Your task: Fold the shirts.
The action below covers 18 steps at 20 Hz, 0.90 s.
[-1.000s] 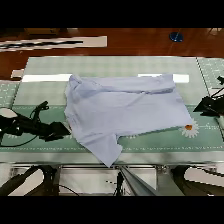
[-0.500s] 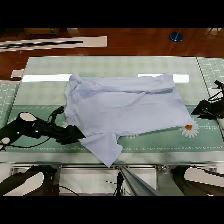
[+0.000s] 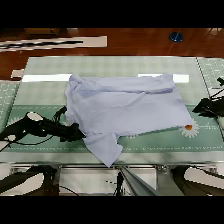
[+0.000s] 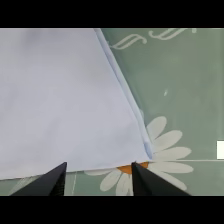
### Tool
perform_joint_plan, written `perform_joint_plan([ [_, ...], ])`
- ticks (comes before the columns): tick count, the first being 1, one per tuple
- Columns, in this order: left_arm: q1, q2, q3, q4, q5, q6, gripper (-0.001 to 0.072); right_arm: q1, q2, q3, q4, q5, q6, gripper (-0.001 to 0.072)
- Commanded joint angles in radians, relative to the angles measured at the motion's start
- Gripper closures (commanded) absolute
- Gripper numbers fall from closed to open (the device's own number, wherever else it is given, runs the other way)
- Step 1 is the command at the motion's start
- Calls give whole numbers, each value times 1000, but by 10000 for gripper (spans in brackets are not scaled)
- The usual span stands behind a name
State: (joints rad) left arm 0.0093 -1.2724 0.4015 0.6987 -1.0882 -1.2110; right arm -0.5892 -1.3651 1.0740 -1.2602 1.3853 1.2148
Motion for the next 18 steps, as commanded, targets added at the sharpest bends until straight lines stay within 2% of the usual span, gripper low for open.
perform_joint_plan([
  [1, -3, -2, 0, 35, 92, 30, 678, -35, 4, 0, -9, -3, 2, 224],
  [8, -3, -2, 0, 34, 74, 47, 678, -308, -4, -64, 97, -29, -24, 223],
  [12, -3, -2, 0, 34, 74, 47, 678, -291, -79, -71, 110, -38, -24, 223],
  [18, -2, -2, 0, 34, 74, 47, 678, -151, -175, -71, 106, -63, -31, 223],
])
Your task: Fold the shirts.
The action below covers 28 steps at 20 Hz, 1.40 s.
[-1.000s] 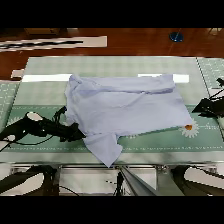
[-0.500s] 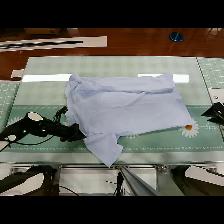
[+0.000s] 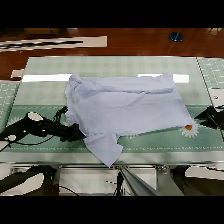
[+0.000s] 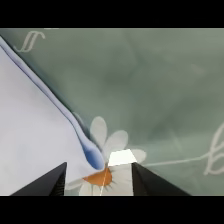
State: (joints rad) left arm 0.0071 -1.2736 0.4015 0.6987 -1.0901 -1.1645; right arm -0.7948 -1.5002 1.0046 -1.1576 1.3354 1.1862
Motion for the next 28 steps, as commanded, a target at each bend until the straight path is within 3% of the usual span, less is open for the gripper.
perform_joint_plan([
  [1, 0, 0, 0, 34, 76, 1, 678, 77, -51, -2, 5, -16, -1, 223],
  [6, 0, 0, 0, 34, 76, 2, 678, 179, -95, -1, -4, 0, 6, 227],
  [7, 0, 0, 0, 34, 77, 5, 678, 190, -99, -1, -2, -2, 6, 282],
  [8, 0, 0, 0, 34, 77, 5, 678, 199, -99, -1, -2, -2, 4, 412],
  [9, 0, 0, 0, 34, 76, 13, 678, 204, -98, -1, 4, 0, 1, 588],
  [10, 0, 0, 2, 34, 76, 13, 677, 206, -97, -1, 17, 16, 0, 685],
  [13, 1, 30, 60, 26, 15, 59, 679, 204, -53, 7, 145, 100, -64, 685],
  [15, 2, 105, 162, 27, -94, 122, 680, 204, 11, 39, 285, 180, -145, 685],
  [17, 31, 231, 323, 26, -174, 100, 680, 205, 102, 80, 465, 174, -144, 685],
  [21, 146, 507, 737, 27, -110, 90, 680, 206, 318, 192, 944, 133, -144, 686],
  [23, 222, 593, 943, 28, -40, 105, 679, 206, 436, 296, 1073, 68, -136, 686],
  [26, 329, 645, 1234, 54, -21, 121, 679, 204, 597, 492, 1054, -80, -119, 686],
  [28, 358, 645, 1379, 56, -76, 111, 680, 204, 688, 628, 928, -167, -16, 687],
])
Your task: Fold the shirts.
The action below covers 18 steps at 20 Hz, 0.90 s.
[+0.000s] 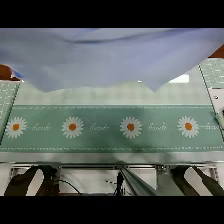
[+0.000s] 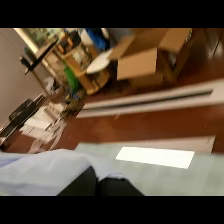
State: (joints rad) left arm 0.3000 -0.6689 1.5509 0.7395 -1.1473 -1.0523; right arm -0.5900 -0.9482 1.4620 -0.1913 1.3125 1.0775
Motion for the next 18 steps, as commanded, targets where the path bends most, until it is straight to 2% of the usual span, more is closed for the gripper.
perform_joint_plan([
  [1, 65, 41, 283, 29, -45, -58, 679, 0, 171, 235, -141, -151, 159, 687],
  [3, 65, 46, 364, 78, -141, -145, 679, 0, 233, 356, -381, -112, 259, 687],
  [5, 65, 62, 425, 161, -257, -236, 680, 0, 289, 443, -605, -33, 312, 688],
  [7, 65, 87, 476, 215, -341, -286, 680, 0, 330, 510, -755, 80, 330, 688],
  [10, 65, 135, 531, 273, -416, -309, 681, 1, 378, 536, -797, 203, 374, 688],
  [15, 62, 161, 565, 391, -621, -322, 682, 5, 402, 536, -794, 408, 402, 688],
  [18, 51, 142, 470, 393, -638, -321, 682, 101, 355, 534, -885, 536, 401, 688],
])
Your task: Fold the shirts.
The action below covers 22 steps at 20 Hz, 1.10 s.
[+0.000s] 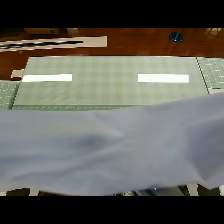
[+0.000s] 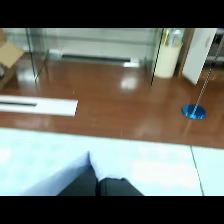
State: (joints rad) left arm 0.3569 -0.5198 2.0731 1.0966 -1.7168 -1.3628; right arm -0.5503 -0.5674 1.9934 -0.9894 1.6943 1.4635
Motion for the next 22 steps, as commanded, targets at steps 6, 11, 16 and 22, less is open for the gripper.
perform_joint_plan([
  [6, -6, -111, -560, -32, 190, 71, 681, 223, -300, -128, -256, 138, -10, 688],
  [11, -71, -386, -715, -188, 335, 96, 682, 223, -644, -153, -187, 57, -10, 688],
  [16, -179, -680, -714, -188, 529, 98, 682, 230, -886, -153, -153, -139, -20, 688],
  [22, -261, -906, -713, -189, 703, 117, 681, 325, -1089, -153, -149, -384, -116, 688],
])
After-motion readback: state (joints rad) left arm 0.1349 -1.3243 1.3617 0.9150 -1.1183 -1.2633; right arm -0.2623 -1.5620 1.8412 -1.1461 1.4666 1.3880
